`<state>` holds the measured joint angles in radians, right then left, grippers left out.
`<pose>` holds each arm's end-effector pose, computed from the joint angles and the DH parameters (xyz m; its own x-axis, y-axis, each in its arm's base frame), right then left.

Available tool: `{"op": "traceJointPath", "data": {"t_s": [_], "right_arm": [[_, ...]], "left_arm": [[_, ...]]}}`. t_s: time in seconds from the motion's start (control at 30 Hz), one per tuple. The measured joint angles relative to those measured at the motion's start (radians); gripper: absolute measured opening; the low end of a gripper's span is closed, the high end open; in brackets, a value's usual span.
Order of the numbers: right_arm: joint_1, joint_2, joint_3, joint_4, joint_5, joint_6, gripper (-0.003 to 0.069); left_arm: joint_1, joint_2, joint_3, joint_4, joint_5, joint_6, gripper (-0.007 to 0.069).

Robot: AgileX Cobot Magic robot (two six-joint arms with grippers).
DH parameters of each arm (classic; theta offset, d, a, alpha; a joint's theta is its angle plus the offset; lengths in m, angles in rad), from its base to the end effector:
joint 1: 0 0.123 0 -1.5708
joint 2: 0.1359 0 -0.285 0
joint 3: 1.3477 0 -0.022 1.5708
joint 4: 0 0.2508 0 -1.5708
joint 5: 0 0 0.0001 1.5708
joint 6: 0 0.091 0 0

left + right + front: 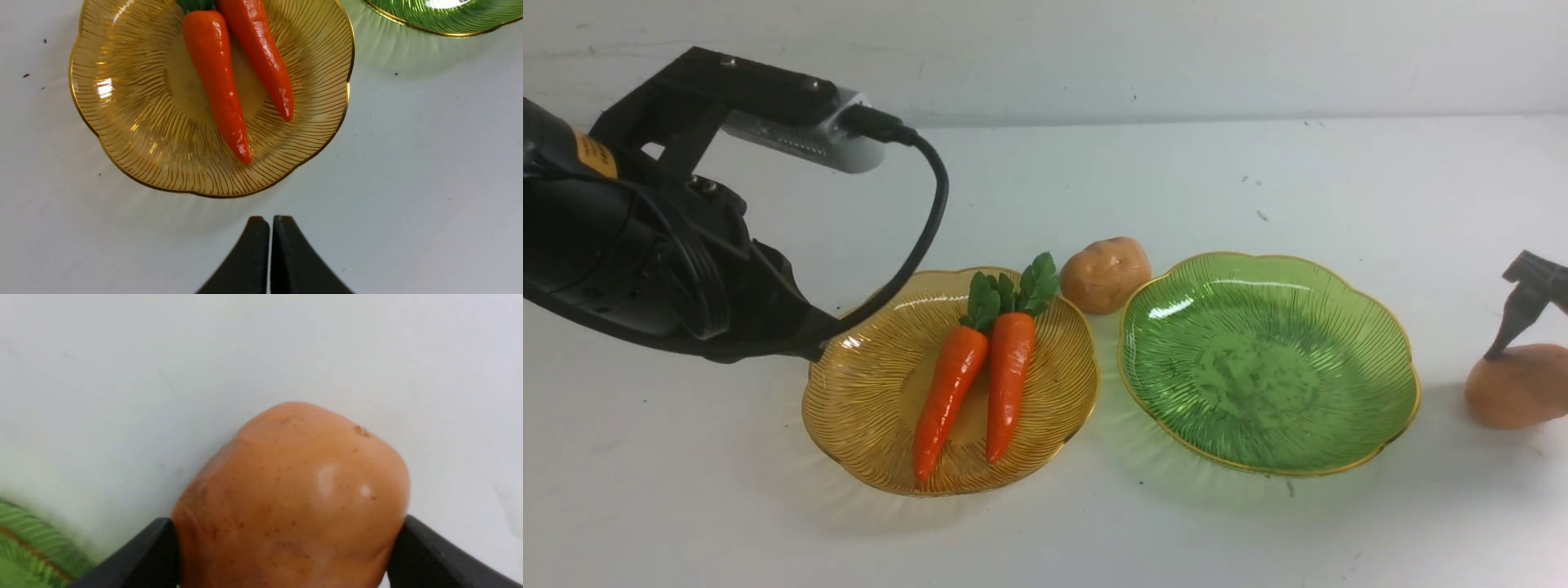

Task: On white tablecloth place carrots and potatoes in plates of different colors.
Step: 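Put the potato onto the plate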

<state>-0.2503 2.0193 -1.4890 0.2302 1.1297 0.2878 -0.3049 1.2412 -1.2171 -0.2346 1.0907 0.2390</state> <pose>0.3863 -0.0794 0.1840 -0.8060 0.5877 0.0702 0.5889 0.7845 0.1942 0.2241 -0.0902 0.3647 -0.7530 0.3690 -0.5448 0.4984 0.8605 -0.1060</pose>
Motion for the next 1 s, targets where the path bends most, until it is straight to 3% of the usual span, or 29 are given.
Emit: {"op": "traceJointPath", "data": {"t_s": [0.1, 0.2, 0.47, 0.6, 0.73, 1.0], "right_arm": [[0.045, -0.008, -0.126, 0.083, 0.049, -0.113, 0.0601], [0.160, -0.023, -0.232, 0.140, 0.080, -0.196, 0.0601], [0.436, 0.008, -0.251, -0.056, 0.077, -0.228, 0.0601], [0.482, 0.027, -0.251, -0.078, 0.099, -0.224, 0.0607], [0.485, 0.017, -0.252, -0.099, 0.100, -0.226, 0.0649], [0.490, -0.014, -0.252, -0.038, 0.103, -0.219, 0.0646]], "left_arm": [[0.000, 0.001, 0.000, 0.000, -0.005, 0.000, -0.0003], [0.000, 0.001, 0.000, 0.000, -0.027, 0.000, -0.0003], [0.000, 0.064, 0.000, -0.012, -0.108, 0.015, -0.0003], [0.000, 0.139, -0.023, -0.102, -0.163, 0.086, -0.0003], [0.000, 0.292, -0.190, -0.238, -0.152, 0.188, -0.0003], [-0.023, 0.591, -0.528, -0.293, -0.006, 0.227, -0.0003]]}}
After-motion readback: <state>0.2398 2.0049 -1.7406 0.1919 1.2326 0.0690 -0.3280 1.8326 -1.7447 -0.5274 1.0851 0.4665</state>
